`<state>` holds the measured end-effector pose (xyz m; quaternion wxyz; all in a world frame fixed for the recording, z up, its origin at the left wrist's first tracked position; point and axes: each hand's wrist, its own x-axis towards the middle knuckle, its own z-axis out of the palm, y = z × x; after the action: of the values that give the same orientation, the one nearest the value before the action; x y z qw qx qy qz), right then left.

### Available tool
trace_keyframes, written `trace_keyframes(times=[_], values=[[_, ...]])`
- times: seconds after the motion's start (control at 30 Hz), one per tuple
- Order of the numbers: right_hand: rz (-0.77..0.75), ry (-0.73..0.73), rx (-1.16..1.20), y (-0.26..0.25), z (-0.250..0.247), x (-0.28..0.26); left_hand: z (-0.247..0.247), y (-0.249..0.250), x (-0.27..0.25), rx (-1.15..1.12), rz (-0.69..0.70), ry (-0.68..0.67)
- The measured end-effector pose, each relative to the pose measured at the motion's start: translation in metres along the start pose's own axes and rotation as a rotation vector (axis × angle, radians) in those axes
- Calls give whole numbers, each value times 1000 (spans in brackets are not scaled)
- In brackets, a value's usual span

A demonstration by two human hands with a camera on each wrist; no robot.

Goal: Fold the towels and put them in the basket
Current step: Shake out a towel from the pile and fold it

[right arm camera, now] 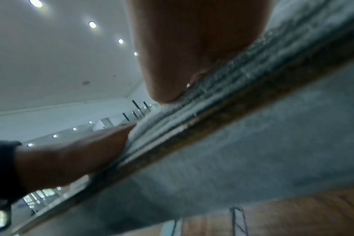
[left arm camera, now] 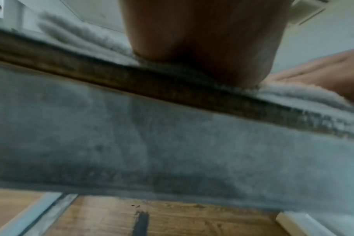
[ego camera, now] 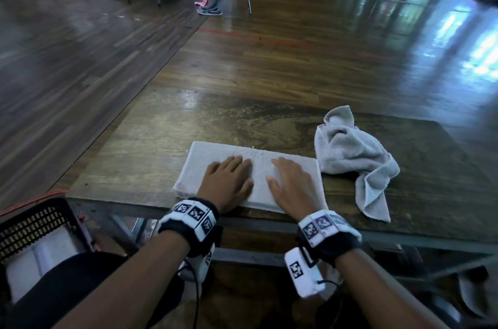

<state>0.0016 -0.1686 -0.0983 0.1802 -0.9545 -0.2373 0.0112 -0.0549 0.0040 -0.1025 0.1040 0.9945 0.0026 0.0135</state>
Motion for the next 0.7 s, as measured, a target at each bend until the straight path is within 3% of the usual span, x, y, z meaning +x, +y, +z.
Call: trace_keyframes(times=[0.23,0.43,0.5,0.6,0.7], values=[[-23,-132,-229,27,10,-13,10,-46,-4,57,-123,-62],[167,-153,-168,43,-6,-24,0,-88,-39,22,-218,-31],[185,-168,-192,38,-11,-20,-1,-94,-51,-55,-266,10],[88,-168,-282,13,-20,0,-6,-95,-69,-169,-334,177],[-22,-132,-213,-28,-27,33,-14,-90,-77,-103,-398,271]])
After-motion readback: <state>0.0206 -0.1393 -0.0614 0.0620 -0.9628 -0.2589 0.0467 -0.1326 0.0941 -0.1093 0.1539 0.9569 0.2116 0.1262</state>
